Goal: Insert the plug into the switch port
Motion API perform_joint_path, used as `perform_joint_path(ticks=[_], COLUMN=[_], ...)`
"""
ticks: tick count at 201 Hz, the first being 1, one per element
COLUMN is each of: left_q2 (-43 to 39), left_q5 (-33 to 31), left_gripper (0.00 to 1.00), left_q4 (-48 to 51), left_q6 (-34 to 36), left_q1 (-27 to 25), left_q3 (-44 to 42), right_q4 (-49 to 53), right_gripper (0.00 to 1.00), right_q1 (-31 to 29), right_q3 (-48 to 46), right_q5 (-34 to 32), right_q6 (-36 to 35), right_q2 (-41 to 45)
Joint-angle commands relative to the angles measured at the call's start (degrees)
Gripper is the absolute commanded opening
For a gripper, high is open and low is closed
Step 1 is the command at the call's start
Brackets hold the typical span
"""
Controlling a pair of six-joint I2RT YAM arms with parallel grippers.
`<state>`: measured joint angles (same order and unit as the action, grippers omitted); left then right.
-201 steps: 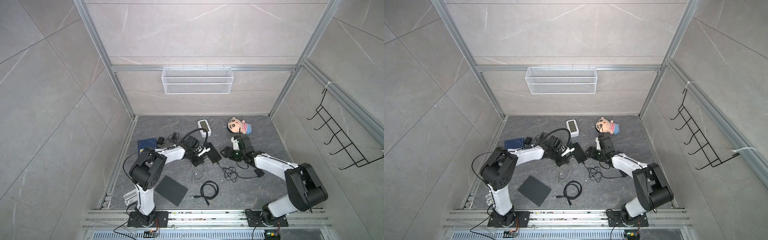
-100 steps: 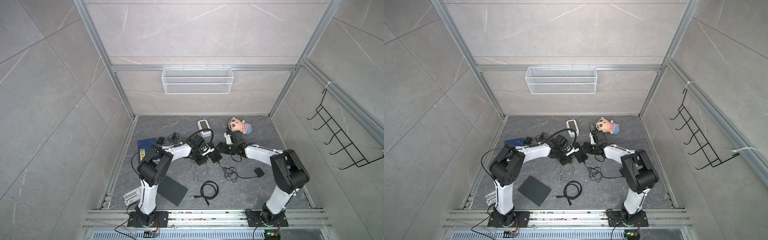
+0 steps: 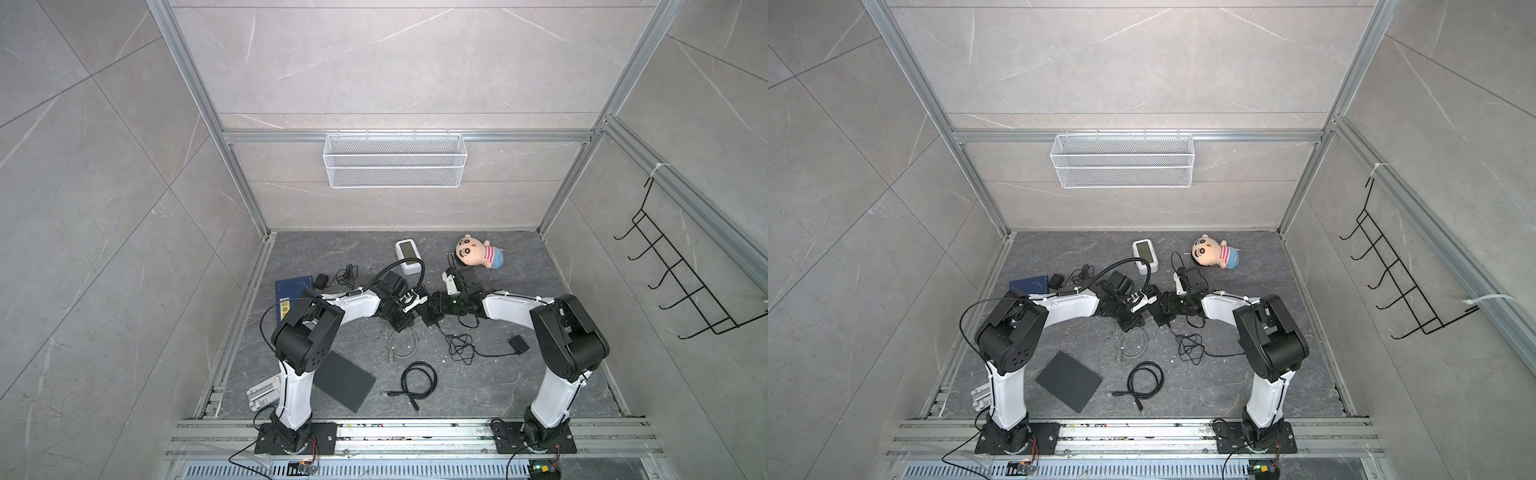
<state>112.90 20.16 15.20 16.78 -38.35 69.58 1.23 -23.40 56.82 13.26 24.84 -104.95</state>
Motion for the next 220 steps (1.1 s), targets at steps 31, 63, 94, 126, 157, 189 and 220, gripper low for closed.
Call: perform_joint_path(ticks=[31,63,94,126,157,189,220], left_q2=[-0.8,-1.5,-2.7,-3.4,-3.7,-5.6,-7.1], left_q5=[1.0,1.4,0.5,-1.0,-0.8,1.4,2.2], left_gripper=[0.01,0.01,0.01,0.01,0.01,0.01,0.01], left_q4=[0.5,-2.1,-4.5,-7.7,-9.3,-11.2,-13.3], left_q6=[-1.3,-1.3,-2.2,-4.4,-5.8,-5.4,-5.9], left_q1=[-1.1,-1.3,-1.3,-1.1,-1.1,-1.4,-1.4], left_q3=[-1.9,-3.2,-4.8,-6.2,-6.4,-7.8,-9.6], right_q4=[0.4,0.5,0.5,0.7,1.1,1.5,1.2], right_gripper=[0.68,0.67,0.66,0.66,0.66,0.65,0.65], right_q1=[-0.9,-1.1,-1.4,-1.6,-1.8,-1.9,-2.0], right_q3=[-2.3,-2.3,-2.3,-2.4,-2.8,-2.7,-2.8], right_q5=[-0.1,0.1,0.2,0.4,0.1,-0.1,-0.2], right_q6=[2.0,2.3,2.4,2.6,2.6,2.8,3.1], right_q2=[-1.6,-2.0,-2.3,-2.4,-1.8,-2.1,-2.1])
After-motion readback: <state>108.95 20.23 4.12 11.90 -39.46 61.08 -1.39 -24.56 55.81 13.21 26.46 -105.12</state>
